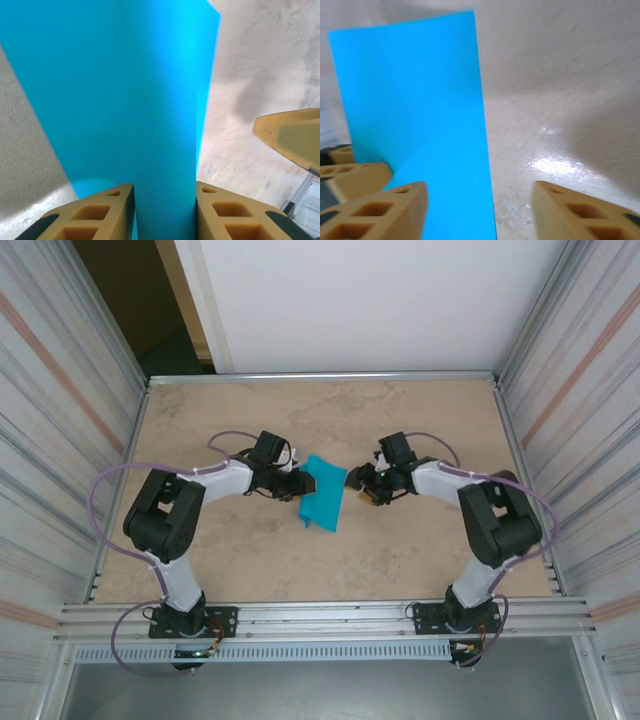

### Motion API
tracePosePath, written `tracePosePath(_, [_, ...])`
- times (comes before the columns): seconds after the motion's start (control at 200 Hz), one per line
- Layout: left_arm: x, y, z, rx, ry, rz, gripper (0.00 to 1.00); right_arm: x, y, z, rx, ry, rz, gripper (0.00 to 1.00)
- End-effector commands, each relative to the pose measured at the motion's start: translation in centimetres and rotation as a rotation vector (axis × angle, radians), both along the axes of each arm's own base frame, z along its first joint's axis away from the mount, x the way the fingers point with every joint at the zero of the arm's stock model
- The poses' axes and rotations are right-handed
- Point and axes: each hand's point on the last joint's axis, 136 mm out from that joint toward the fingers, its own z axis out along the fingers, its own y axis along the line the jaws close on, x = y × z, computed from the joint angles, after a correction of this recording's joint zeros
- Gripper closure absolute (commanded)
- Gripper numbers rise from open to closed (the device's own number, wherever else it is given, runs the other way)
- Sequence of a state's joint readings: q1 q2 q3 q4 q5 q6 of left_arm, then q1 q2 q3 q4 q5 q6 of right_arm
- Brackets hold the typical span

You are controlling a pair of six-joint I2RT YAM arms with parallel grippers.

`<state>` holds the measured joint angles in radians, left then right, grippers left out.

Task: Fold a paper plane with a square sheet of paper (pick it up from the middle)
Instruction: First fold in half a square sheet of paper at the center of the table.

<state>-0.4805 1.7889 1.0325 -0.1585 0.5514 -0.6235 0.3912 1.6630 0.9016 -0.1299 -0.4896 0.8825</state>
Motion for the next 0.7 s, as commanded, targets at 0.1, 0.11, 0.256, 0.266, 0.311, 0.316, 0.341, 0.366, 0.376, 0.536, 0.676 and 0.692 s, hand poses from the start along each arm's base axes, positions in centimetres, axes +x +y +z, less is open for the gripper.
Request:
tracePosePath(0.1, [0.2,-2.4,9.8,-0.252,-0.145,-0.087,0.69,0.5,-0.7,6.0,0.191,-0.166,0.027,0.27])
tracePosePath(0.11, [0.2,-2.5,10.1,-0.263,-0.149,-0.089,0.69,0.4,-0.6,6.3,0.198,-0.172,0.030,0.25])
tracePosePath(0.256, [-0.6,-3.0,14.5,-0.384,-0.170,-0.086,0.69,-0.5,0.0,9.2,0.281,-0.244,0.075,0.14])
tracePosePath(0.266, [-0.6,-3.0,14.7,-0.390,-0.173,-0.087,0.69,-0.5,0.0,9.4,0.287,-0.249,0.077,0.13])
tracePosePath(0.311, [-0.9,-3.1,15.9,-0.424,-0.177,-0.089,0.69,-0.8,0.2,10.2,0.316,-0.263,0.083,0.10])
tracePosePath(0.316, [-0.9,-3.2,16.0,-0.427,-0.176,-0.089,0.69,-0.8,0.3,10.2,0.320,-0.265,0.084,0.10])
tracePosePath(0.341, [-1.0,-3.3,16.8,-0.448,-0.181,-0.093,0.69,-0.9,0.4,10.7,0.337,-0.276,0.089,0.09])
tracePosePath(0.366, [-1.0,-3.3,17.3,-0.462,-0.181,-0.092,0.69,-1.0,0.5,11.0,0.355,-0.282,0.095,0.08])
tracePosePath(0.376, [-1.1,-3.3,17.5,-0.467,-0.182,-0.092,0.69,-1.0,0.6,11.2,0.362,-0.286,0.099,0.08])
tracePosePath(0.536, [-1.1,-3.6,19.7,-0.527,-0.178,-0.080,0.69,-1.3,1.7,14.1,0.453,-0.352,0.152,0.05])
tracePosePath(0.676, [-0.8,-3.8,20.7,-0.577,-0.144,-0.051,0.71,-2.0,3.1,16.2,0.520,-0.413,0.223,0.11])
tracePosePath(0.692, [-0.8,-3.8,20.8,-0.583,-0.139,-0.048,0.71,-2.1,3.2,16.3,0.523,-0.414,0.224,0.12])
